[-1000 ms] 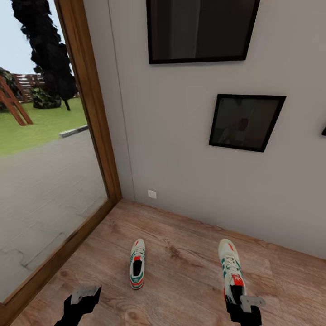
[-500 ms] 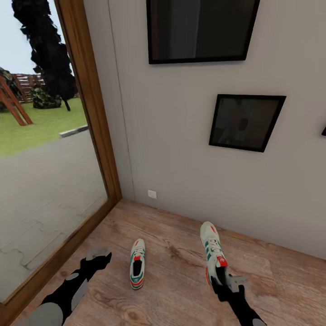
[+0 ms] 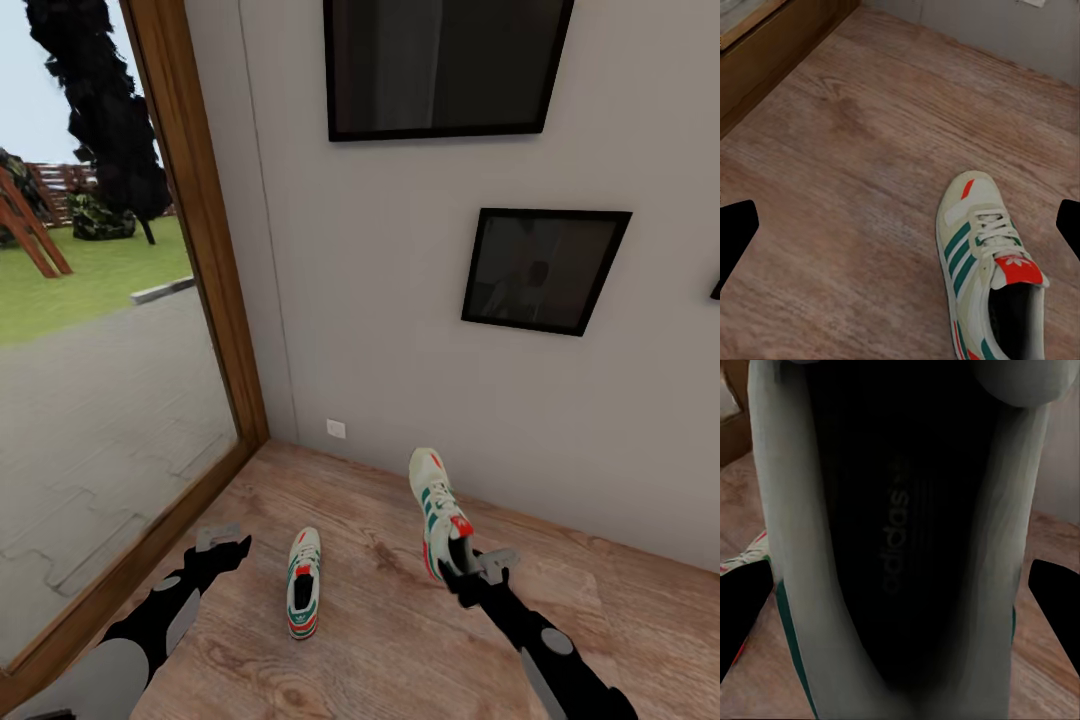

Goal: Pick up the two gym shoes and the two sandals from the corridor floor and place them onto the hallstand (shoe rack) in the corridor, making sure they are on the rack and not on the floor. Arrange them so the two gym shoes are next to each other and the two sandals are next to each other.

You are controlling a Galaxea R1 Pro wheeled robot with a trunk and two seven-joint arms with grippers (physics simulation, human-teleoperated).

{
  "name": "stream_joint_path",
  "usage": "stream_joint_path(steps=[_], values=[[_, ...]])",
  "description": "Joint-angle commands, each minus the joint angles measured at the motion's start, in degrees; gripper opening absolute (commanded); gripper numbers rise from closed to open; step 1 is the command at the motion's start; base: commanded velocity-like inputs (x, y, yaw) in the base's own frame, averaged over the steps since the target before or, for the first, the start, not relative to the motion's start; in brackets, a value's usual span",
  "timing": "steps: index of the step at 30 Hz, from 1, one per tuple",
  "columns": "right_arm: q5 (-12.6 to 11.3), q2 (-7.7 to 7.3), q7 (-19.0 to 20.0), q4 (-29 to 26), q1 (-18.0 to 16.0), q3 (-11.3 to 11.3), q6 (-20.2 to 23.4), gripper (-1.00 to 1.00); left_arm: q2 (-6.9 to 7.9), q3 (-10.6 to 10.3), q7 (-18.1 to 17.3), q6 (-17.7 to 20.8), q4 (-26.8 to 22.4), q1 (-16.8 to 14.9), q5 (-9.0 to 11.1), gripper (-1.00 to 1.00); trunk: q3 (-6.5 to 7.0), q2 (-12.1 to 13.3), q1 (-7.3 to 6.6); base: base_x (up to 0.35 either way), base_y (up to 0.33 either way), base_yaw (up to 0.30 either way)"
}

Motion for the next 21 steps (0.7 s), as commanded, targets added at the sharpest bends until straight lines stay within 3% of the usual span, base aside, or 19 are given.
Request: stream_joint_path(steps=[1, 8, 21], values=[[-0.52, -0.07, 0.80, -0.49, -0.03, 0.17, 0.75, -1.00, -0.03, 0.42, -0.48, -0.18, 0.06, -0.03, 0.08, 1.00, -0.05, -0.02, -0.01, 0.000, 0.000, 0.000], [-0.43, -0.13, 3.30, -2.35, -0.03, 0.15, 4.33, -1.00, -0.02, 0.61, -0.48, -0.57, 0.07, 0.22, 0.15, 1.00, 0.01, -0.02, -0.01, 0.000, 0.000, -0.032], [-0.41, -1.05, 3.48, -2.43, -0.03, 0.16, 4.57, -1.00, 0.05, 0.63, -0.48, -0.89, 0.07, 0.72, 0.18, 1.00, 0.77, -0.02, -0.01, 0.000, 0.000, -0.212]])
